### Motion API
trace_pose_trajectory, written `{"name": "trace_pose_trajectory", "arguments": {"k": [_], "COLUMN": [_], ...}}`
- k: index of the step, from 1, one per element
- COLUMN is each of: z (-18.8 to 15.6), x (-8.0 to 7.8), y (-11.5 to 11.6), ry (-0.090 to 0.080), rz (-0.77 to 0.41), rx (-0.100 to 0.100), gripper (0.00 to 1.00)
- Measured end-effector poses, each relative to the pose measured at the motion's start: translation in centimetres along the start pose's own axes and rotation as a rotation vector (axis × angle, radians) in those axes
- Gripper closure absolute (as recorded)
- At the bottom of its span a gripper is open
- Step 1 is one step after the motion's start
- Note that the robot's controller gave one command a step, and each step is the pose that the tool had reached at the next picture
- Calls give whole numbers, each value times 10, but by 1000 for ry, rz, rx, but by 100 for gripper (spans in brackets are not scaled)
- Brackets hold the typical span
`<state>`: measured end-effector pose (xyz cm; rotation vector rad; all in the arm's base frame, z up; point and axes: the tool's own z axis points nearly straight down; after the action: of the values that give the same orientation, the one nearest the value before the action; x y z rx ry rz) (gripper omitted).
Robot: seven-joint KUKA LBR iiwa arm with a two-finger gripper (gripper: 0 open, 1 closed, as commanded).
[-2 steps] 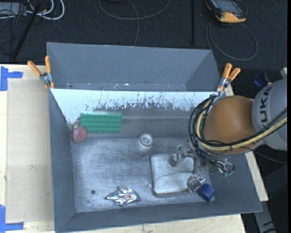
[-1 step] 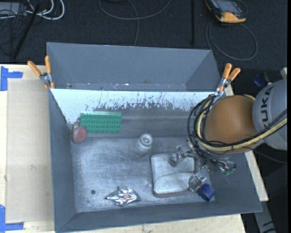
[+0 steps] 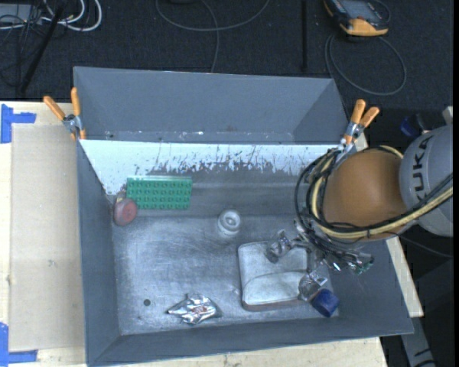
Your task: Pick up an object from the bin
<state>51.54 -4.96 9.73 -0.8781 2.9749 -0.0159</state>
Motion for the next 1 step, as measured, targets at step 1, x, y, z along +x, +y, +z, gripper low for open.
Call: {"name": "trace_pose_trajectory", "arguments": {"k": [1], "z": [-4], "x": [-8], "y": [0], "ry": [-24], "rz": [-3], "rx": [6], "gripper": [100]}}
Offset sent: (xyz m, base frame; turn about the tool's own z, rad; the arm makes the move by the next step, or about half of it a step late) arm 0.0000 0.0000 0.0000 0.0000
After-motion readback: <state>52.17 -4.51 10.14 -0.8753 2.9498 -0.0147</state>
